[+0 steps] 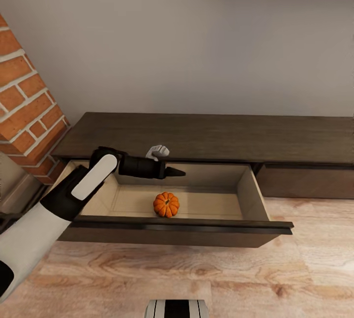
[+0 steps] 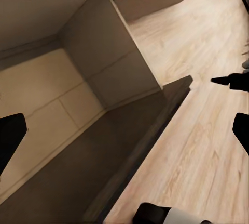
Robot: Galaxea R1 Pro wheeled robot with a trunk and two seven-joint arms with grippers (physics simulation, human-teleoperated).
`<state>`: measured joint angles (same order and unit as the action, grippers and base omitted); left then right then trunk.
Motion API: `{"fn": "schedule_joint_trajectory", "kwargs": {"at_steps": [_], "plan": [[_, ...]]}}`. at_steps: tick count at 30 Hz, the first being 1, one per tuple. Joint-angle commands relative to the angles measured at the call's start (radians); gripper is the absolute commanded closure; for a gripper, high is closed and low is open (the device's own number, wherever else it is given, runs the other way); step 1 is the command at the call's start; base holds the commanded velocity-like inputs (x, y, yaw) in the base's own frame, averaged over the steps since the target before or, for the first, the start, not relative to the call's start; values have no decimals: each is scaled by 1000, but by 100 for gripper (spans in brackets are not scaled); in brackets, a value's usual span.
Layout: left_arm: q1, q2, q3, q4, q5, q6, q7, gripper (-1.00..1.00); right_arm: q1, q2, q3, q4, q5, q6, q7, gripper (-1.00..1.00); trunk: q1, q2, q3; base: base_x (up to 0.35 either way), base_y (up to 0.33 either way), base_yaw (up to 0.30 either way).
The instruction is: Place each of the two pumpkins and all three candles from the living room inside a cabinet in the living room (use any cabinet), then make sure every cabinet is closed, and position the cauldron so it is next to a table in the living room.
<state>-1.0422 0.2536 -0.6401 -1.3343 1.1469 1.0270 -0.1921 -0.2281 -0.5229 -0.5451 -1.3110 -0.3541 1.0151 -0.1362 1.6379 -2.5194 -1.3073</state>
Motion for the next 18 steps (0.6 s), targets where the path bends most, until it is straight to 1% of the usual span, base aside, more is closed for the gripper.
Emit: {"fn": "schedule_joint_trajectory", "kwargs": {"at_steps": [1, 4, 6, 9, 10, 12, 13, 17, 18], "plan": [[-1, 3, -1, -1, -9, 0, -10, -100, 0, 0, -7, 0, -8, 3, -10, -100, -1, 0, 3, 0, 0, 0], [-1, 8, 0, -5, -4, 1, -10, -100, 0, -2, -44, 7, 4, 1, -9, -100, -2, 1, 15, 0, 0, 0], [-1, 10, 0, -5, -3, 1, -10, -100, 0, -2, -60, 9, 8, 0, -9, -100, -3, 1, 23, 0, 0, 0], [-1, 11, 0, -6, -2, 1, -9, -100, 0, -3, -71, 12, 24, -1, -9, -100, -4, 2, 34, 0, 0, 0], [-1, 11, 0, -6, -1, 1, -6, -100, 0, -2, -73, 12, 39, -2, -8, -100, -5, 2, 38, 0, 0, 0], [-1, 12, -1, -6, -1, 1, -2, -100, 0, -2, -75, 13, 54, -3, -8, -100, -6, 3, 46, 0, 0, 0], [-1, 11, -2, -6, 1, 1, 14, -100, 0, -1, -80, 13, 74, -7, -5, -100, -6, 3, 50, 0, 0, 0], [-1, 9, -6, -6, 2, 1, 43, -100, 0, -1, -99, 13, 87, -10, 0, -100, -8, 4, 65, 0, 0, 0], [-1, 8, -10, -6, 1, 1, 59, -100, 0, -2, -128, 14, 93, -12, 1, -100, -8, 4, 69, 0, 0, 0]]}}
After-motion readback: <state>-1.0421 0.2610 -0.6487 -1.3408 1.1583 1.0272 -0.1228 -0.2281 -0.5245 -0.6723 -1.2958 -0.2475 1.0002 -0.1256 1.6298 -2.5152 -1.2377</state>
